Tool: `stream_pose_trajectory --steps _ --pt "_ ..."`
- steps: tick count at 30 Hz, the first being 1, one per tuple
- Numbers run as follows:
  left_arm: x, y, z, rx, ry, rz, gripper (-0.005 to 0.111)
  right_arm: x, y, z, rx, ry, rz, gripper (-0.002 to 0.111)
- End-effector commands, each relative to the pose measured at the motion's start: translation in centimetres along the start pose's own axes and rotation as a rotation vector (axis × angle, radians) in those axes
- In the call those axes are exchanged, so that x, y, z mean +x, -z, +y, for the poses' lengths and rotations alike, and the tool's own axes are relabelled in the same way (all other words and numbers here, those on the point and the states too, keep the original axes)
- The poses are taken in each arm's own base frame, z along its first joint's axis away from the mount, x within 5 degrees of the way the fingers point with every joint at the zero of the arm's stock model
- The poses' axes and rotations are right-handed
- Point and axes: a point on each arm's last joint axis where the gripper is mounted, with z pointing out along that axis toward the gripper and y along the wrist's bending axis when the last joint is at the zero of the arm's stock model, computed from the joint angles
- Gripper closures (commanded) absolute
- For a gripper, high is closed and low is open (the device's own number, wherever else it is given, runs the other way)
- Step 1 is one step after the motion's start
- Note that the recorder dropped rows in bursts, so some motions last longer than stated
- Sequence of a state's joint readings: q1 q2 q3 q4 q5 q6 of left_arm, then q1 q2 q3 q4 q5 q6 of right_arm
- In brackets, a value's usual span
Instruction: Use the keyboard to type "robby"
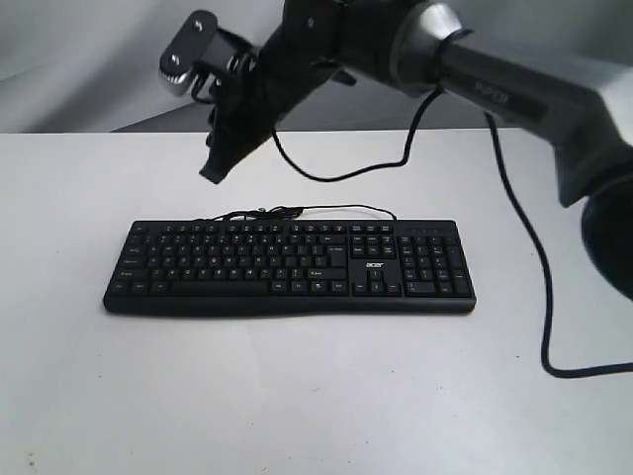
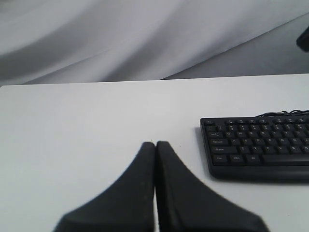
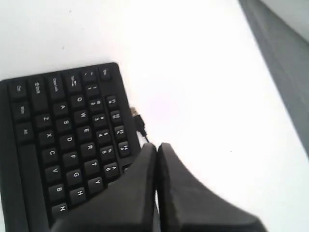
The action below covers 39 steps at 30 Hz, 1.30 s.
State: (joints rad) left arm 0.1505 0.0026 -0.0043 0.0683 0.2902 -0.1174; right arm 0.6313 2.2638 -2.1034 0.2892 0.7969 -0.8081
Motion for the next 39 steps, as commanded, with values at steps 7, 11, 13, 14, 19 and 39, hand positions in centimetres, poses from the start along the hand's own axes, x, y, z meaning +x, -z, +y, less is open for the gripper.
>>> stream_pose_trajectory --steps 7,11,13,14,19,39 --pt "0.1 0.0 0.0 0.001 0.012 -0.003 0.106 -2.5 14.0 -1.5 0.153 -0.059 -0.16 0.108" --pt "0.1 0.0 0.0 0.001 0.012 -0.003 0.106 -0.5 19.9 1.1 0.311 -0.08 -0.308 0.108" --pt "0.1 0.0 0.0 0.001 0.012 -0.003 0.106 1.5 22.2 2.9 0.391 -0.142 -0.41 0.108" --pt "0.1 0.0 0.0 0.001 0.012 -0.003 0.106 3.3 23.7 4.3 0.448 -0.198 -0.478 0.108" --pt "0.1 0.0 0.0 0.001 0.012 -0.003 0.106 10.3 28.0 9.6 0.584 -0.332 -0.616 0.108" --pt "0.1 0.0 0.0 0.001 0.012 -0.003 0.106 16.4 37.4 17.2 0.704 -0.29 -0.923 0.108"
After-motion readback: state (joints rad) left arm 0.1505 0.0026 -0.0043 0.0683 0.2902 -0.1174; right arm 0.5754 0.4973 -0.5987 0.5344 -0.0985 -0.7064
